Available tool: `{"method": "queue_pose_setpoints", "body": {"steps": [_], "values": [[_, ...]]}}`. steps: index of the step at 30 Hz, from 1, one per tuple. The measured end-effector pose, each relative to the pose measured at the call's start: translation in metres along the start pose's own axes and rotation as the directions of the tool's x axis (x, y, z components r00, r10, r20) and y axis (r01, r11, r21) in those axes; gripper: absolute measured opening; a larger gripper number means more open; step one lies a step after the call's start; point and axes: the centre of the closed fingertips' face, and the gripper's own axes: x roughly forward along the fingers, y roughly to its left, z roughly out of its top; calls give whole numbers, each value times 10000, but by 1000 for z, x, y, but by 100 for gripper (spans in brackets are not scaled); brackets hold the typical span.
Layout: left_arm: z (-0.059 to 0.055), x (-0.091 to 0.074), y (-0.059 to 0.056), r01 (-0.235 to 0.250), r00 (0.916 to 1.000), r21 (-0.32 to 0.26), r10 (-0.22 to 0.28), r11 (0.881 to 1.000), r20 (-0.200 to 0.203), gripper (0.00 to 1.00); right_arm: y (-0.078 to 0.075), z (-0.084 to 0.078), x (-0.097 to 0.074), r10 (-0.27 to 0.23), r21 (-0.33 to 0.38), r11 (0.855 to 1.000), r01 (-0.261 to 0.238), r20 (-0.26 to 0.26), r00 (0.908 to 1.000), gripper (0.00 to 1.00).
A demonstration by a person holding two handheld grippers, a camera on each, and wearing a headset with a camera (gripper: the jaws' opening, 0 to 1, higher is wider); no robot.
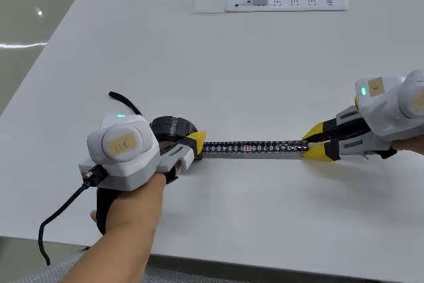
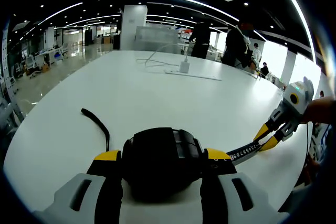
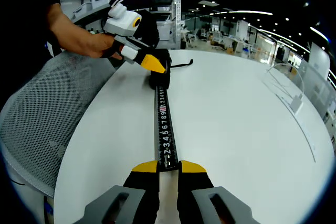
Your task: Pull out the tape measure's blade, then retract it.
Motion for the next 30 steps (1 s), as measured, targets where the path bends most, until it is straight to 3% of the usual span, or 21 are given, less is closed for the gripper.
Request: {"method": "queue_pose_setpoints", "body": {"steps": [30], "values": [[1, 0, 0, 13, 10000, -5, -13, 10000, 63, 55, 3, 26, 25, 176, -176, 9997, -171, 302, 9994, 8]]}}
